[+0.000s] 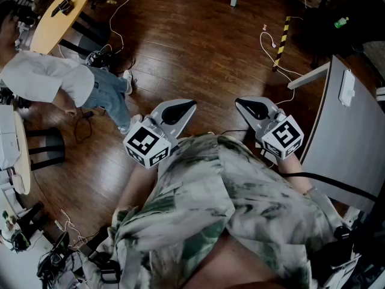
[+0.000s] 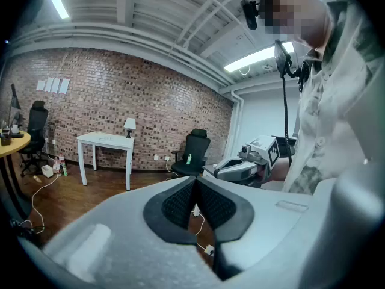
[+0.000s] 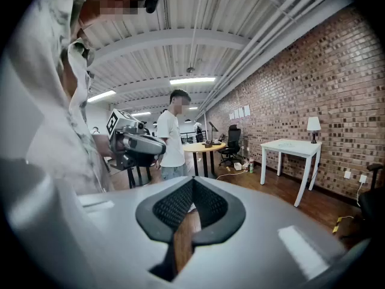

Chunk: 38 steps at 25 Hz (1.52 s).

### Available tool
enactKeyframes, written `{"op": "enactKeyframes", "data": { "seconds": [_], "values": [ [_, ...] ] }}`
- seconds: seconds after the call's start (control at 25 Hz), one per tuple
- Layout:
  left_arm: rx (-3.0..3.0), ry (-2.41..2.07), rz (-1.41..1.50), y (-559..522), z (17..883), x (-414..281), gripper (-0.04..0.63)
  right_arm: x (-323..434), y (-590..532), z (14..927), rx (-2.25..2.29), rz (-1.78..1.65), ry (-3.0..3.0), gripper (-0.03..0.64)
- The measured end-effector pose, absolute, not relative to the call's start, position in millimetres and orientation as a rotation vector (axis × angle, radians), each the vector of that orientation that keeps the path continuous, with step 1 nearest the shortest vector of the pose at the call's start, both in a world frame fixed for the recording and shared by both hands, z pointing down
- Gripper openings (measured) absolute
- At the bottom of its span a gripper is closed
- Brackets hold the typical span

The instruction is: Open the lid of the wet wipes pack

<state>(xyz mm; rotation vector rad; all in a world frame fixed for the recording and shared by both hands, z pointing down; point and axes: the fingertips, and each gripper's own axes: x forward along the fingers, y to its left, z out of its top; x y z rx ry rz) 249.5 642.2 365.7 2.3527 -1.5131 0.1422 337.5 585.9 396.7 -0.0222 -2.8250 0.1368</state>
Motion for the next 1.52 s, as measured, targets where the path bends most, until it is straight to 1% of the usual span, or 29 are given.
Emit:
{"op": "enactKeyframes", "data": {
  "seconds": [0.4, 0.52, 0.88, 1.04, 1.32, 1.52],
  "values": [
    [2.369, -1.522, 0.181, 601, 365, 253, 0.0, 343, 551, 398, -0.013, 0.138, -2.853, 0.008],
    [2.352, -1.496, 0.185, 603, 374, 263, 0.0, 356, 552, 408, 0.006, 0.173, -2.835, 0.008],
    [2.36, -1.478, 0.205, 570, 370, 252, 0.0, 350, 519, 407, 0.065, 0.178, -2.852, 0.008],
    [2.381, -1.417, 0.186, 546, 380, 248, 0.0, 348, 499, 420, 0.128, 0.22, -2.817, 0.008],
    [2.428, -1.323, 0.124, 454, 401, 216, 0.0, 320, 430, 421, 0.199, 0.197, -2.775, 0.008],
    [2.479, -1.306, 0.045, 363, 391, 169, 0.0, 269, 347, 410, 0.179, 0.133, -2.749, 0.008]
  ]
}}
